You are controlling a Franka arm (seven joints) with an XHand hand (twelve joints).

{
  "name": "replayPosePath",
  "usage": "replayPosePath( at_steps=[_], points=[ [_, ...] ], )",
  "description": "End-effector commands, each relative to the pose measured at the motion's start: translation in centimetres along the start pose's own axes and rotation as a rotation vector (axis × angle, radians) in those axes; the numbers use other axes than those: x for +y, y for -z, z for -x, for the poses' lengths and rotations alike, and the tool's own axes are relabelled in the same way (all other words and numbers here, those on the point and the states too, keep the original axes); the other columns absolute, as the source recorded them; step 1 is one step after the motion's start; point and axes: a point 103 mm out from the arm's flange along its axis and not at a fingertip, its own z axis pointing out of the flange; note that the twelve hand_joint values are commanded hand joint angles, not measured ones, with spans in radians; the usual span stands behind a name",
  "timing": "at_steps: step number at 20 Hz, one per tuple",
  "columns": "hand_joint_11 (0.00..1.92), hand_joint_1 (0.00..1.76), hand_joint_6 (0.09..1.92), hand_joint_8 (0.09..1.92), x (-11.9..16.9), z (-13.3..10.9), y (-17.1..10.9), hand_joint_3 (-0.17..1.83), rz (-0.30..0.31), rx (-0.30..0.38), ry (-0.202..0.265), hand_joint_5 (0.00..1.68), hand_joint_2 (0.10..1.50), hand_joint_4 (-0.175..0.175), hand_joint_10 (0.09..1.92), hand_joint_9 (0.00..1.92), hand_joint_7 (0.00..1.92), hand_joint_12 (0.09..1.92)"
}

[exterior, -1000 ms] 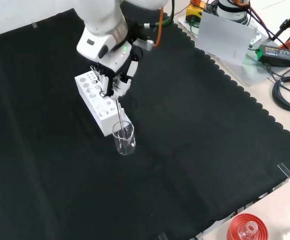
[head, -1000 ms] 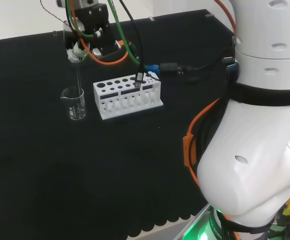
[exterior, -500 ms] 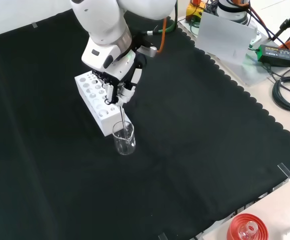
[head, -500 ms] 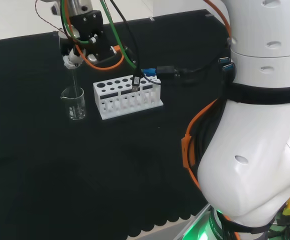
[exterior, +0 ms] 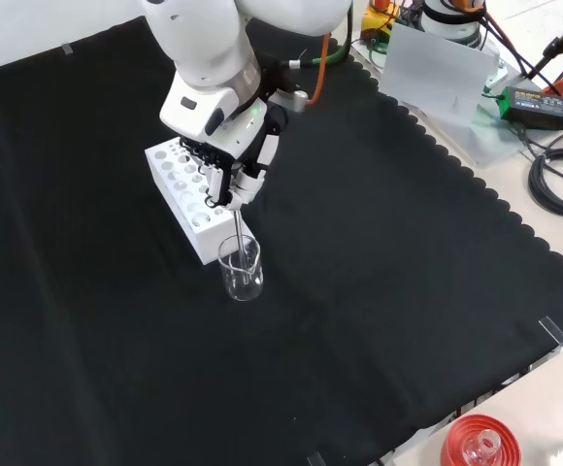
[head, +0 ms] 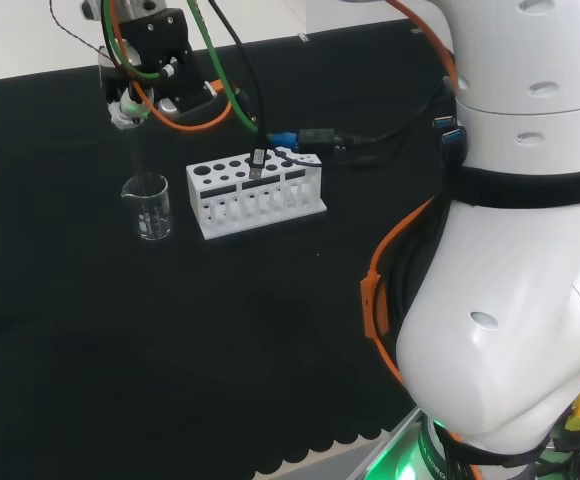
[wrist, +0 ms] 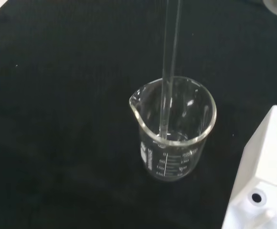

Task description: Stir in the beaker to the left of the white test tube rack with the glass rod.

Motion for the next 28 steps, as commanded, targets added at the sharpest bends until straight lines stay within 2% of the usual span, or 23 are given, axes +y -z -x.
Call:
replayPosePath(
  at_steps=[1,5,9,19,23,28],
  points=[
    [1.63,1.18,1.01,0.60,0.6,1.9,0.4,-0.17,-0.002,-0.001,-0.004,1.00,1.19,-0.175,0.31,1.79,1.55,0.57],
    [1.63,1.18,1.01,0.60,0.4,3.4,0.4,-0.17,-0.003,0.010,-0.014,1.00,1.19,-0.175,0.30,1.79,1.55,0.57],
    [1.63,1.18,1.01,0.60,-0.3,3.8,0.2,-0.17,-0.008,0.017,-0.020,1.00,1.19,-0.175,0.30,1.79,1.55,0.57],
    [1.63,1.18,1.01,0.59,-2.4,0.4,-0.3,-0.17,-0.001,0.024,0.012,1.00,1.19,-0.175,0.30,1.79,1.55,0.57],
    [1.63,1.18,1.01,0.59,-1.9,-0.8,0.0,-0.17,-0.001,0.029,0.028,1.00,1.19,-0.175,0.30,1.79,1.55,0.57],
    [1.63,1.18,1.01,0.59,-0.7,-1.0,0.2,-0.17,-0.005,0.023,0.038,1.00,1.19,-0.175,0.30,1.79,1.55,0.57]
  ],
)
